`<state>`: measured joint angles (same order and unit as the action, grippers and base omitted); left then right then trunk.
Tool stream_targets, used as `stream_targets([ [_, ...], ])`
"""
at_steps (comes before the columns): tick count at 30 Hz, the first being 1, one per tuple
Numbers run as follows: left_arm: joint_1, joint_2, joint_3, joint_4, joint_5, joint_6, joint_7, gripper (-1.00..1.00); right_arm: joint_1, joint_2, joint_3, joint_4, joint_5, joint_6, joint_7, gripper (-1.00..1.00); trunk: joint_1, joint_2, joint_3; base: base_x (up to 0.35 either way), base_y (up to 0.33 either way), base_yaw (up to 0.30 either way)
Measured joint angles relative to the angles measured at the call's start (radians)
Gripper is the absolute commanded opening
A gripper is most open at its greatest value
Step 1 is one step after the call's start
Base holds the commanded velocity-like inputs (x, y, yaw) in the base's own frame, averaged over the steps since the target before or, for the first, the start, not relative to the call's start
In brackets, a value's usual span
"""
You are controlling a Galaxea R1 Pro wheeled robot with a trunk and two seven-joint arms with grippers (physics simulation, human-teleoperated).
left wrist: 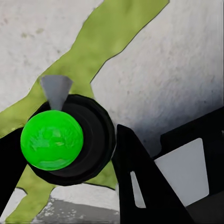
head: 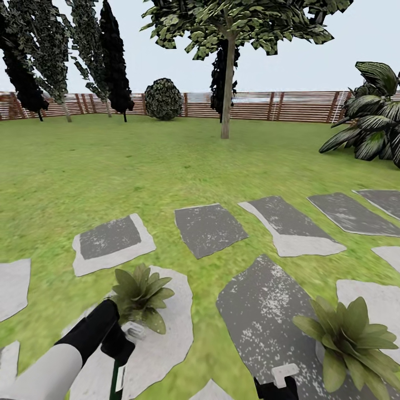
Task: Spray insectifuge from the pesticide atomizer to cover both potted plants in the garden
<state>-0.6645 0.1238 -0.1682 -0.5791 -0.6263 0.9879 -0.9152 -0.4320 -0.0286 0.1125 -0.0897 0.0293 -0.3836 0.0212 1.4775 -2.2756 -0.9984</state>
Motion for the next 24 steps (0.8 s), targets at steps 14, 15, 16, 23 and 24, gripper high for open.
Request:
stream_targets([
  [14,-0.014,-0.008,-0.002,-0.020,0.003,0.016,-0.004,-1.00,0.000,0.000,0.000,0.000,0.000,0.000,0.000,1.00,0.000,0.000,0.000,0.065,0.000,0.000],
  [15,-0.024,-0.010,-0.002,-0.020,0.004,0.017,-0.005,-1.00,0.000,0.000,0.000,0.000,0.000,0.000,0.000,1.00,-0.001,0.000,0.000,0.280,0.000,0.000],
  [16,-0.036,-0.012,-0.002,-0.020,0.005,0.018,-0.005,-1.00,0.000,0.000,0.000,0.000,0.000,0.000,0.000,1.00,-0.001,0.000,0.000,0.210,0.000,0.000],
  [23,-0.052,-0.005,-0.010,-0.017,-0.002,0.008,-0.002,-1.00,0.000,0.001,0.000,0.000,0.000,0.000,0.000,1.00,0.000,0.000,0.000,0.031,0.000,0.000],
  [24,-0.051,-0.001,-0.010,-0.013,-0.003,0.005,-0.001,-1.00,0.000,0.000,0.000,0.000,0.000,0.000,0.000,1.00,0.000,0.000,0.000,0.002,0.000,0.000],
])
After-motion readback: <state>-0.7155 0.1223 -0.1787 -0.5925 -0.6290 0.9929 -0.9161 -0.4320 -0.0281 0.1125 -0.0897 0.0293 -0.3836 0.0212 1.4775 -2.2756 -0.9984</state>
